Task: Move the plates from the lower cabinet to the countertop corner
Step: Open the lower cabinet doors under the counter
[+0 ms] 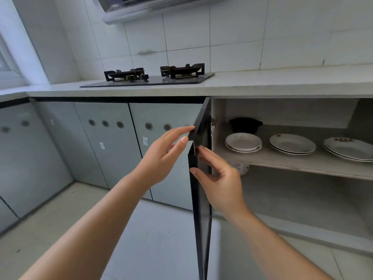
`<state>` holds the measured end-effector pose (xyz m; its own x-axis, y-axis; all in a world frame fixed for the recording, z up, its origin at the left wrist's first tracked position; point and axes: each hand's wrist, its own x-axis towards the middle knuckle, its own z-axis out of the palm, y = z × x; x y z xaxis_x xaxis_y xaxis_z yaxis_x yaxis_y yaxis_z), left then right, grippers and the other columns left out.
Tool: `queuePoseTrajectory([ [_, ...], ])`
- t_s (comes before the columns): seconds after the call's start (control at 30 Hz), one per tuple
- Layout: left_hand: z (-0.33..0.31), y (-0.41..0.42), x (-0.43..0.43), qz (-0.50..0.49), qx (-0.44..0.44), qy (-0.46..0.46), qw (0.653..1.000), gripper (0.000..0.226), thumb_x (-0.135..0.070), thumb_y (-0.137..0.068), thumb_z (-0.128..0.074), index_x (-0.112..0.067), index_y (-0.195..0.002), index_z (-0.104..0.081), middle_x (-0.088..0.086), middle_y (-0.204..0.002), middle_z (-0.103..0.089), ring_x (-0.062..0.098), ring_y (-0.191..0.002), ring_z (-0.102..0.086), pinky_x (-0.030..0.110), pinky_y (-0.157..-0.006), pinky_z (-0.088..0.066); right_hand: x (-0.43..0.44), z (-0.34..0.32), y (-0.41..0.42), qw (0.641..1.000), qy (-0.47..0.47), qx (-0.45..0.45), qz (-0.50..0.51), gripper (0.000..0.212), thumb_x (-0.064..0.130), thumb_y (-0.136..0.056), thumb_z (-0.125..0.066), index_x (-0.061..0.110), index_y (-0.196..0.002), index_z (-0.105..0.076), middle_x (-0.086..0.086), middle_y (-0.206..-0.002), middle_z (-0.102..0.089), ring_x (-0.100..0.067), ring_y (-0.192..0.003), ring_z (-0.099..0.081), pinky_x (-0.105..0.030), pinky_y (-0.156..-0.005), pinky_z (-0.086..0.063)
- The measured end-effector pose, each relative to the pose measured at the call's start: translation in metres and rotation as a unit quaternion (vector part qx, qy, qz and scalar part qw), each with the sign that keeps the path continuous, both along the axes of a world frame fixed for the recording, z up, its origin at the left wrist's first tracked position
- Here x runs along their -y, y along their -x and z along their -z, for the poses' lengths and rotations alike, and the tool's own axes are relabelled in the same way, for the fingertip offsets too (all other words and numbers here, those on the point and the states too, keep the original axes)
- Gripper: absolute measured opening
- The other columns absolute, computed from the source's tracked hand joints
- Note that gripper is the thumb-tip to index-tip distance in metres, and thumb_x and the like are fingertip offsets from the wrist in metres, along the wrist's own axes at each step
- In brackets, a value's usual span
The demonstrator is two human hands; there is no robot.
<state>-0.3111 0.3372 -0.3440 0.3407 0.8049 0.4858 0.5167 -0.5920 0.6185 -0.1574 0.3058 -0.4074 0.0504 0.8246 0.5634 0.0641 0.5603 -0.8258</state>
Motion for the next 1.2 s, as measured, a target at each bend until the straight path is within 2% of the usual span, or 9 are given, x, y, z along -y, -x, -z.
queuePoseTrajectory([
  [0.1, 0.002, 0.016, -0.004, -0.006, -0.009, 0.01, 1.0, 0.033, -0.046, -0.096, -0.029, -0.05, -0.127, -0.04, -0.024, -0.131, -0.047, -0.018, -0.119, -0.038, 0.001, -0.091, -0.031, -0.002, -0.001, 0.013, 1.0, -0.003, 0.018, -0.004, 0.052, 0.01, -0.079, -0.072, 0.034, -0.122, -0.054, 0.027, -0.123, -0.053, 0.007, -0.121, -0.048, -0.006, -0.088, -0.044],
  [0.2, 0.002, 0.03, -0.007, -0.013, -0.003, 0.014, 1.0, 0.039, -0.046, -0.095, -0.027, -0.043, -0.132, -0.042, -0.023, -0.131, -0.048, -0.016, -0.121, -0.038, 0.006, -0.094, -0.029, -0.006, -0.003, 0.024, 0.999, 0.007, 0.034, -0.007, 0.05, 0.011, -0.08, -0.071, 0.026, -0.126, -0.057, 0.02, -0.127, -0.055, 0.002, -0.123, -0.049, -0.009, -0.093, -0.044],
  [0.3, 0.002, 0.042, -0.01, -0.023, 0.017, 0.023, 0.999, 0.044, -0.047, -0.092, -0.026, -0.039, -0.132, -0.044, -0.021, -0.132, -0.05, -0.011, -0.123, -0.04, 0.011, -0.097, -0.029, -0.01, -0.004, 0.028, 0.999, 0.026, 0.047, -0.005, 0.049, 0.014, -0.081, -0.071, 0.027, -0.127, -0.057, 0.029, -0.121, -0.054, -0.001, -0.121, -0.052, -0.015, -0.097, -0.046],
  [0.53, -0.001, 0.043, -0.006, -0.052, 0.038, 0.026, 0.998, 0.038, -0.046, -0.092, -0.024, -0.048, -0.121, -0.048, -0.017, -0.131, -0.052, -0.006, -0.124, -0.042, 0.024, -0.102, -0.033, -0.015, -0.001, 0.01, 0.997, 0.069, 0.02, 0.0, 0.048, 0.018, -0.081, -0.071, 0.03, -0.125, -0.057, 0.016, -0.124, -0.059, 0.0, -0.112, -0.056, -0.002, -0.078, -0.044],
  [0.67, -0.011, 0.022, 0.003, -0.112, -0.021, -0.044, 0.993, 0.04, -0.043, -0.092, -0.026, -0.037, -0.122, -0.052, -0.014, -0.126, -0.053, -0.01, -0.112, -0.045, 0.006, -0.09, -0.031, -0.017, 0.0, -0.011, 0.997, 0.08, 0.007, -0.011, 0.047, 0.02, -0.08, -0.072, 0.032, -0.124, -0.057, 0.014, -0.122, -0.061, 0.002, -0.11, -0.057, -0.003, -0.078, -0.046],
  [0.77, -0.024, 0.006, 0.008, -0.153, -0.073, -0.105, 0.98, 0.04, -0.043, -0.092, -0.029, -0.035, -0.125, -0.05, -0.021, -0.125, -0.046, -0.012, -0.104, -0.043, 0.004, -0.083, -0.03, -0.021, -0.001, -0.032, 0.996, 0.081, -0.007, -0.023, 0.046, 0.019, -0.079, -0.073, 0.032, -0.12, -0.059, 0.015, -0.119, -0.062, 0.001, -0.109, -0.058, -0.007, -0.081, -0.048],
  [1.0, -0.045, -0.054, 0.002, -0.194, -0.164, -0.168, 0.953, 0.04, -0.042, -0.093, -0.032, -0.034, -0.13, -0.046, -0.016, -0.133, -0.044, -0.001, -0.116, -0.037, 0.024, -0.094, -0.03, -0.044, -0.003, -0.116, 0.995, 0.097, -0.013, -0.032, 0.04, 0.018, -0.079, -0.073, 0.029, -0.116, -0.063, 0.014, -0.113, -0.065, 0.0, -0.107, -0.06, -0.007, -0.084, -0.047],
  [1.1, -0.043, -0.087, -0.007, -0.194, -0.18, -0.168, 0.95, 0.041, -0.043, -0.093, -0.033, -0.034, -0.13, -0.046, -0.013, -0.135, -0.045, 0.002, -0.118, -0.041, 0.024, -0.092, -0.031, -0.056, -0.002, -0.155, 0.994, 0.107, -0.011, -0.03, 0.035, 0.018, -0.079, -0.072, 0.033, -0.11, -0.064, 0.017, -0.111, -0.065, -0.001, -0.107, -0.06, -0.013, -0.088, -0.049],
  [1.2, -0.032, -0.123, -0.02, -0.188, -0.183, -0.141, 0.955, 0.04, -0.046, -0.091, -0.033, -0.038, -0.128, -0.046, -0.016, -0.134, -0.044, 0.004, -0.108, -0.05, 0.022, -0.087, -0.035, -0.067, 0.002, -0.193, 0.992, 0.125, -0.003, -0.022, 0.038, 0.018, -0.08, -0.071, 0.027, -0.116, -0.063, 0.015, -0.116, -0.064, -0.002, -0.108, -0.059, -0.021, -0.094, -0.049],
])
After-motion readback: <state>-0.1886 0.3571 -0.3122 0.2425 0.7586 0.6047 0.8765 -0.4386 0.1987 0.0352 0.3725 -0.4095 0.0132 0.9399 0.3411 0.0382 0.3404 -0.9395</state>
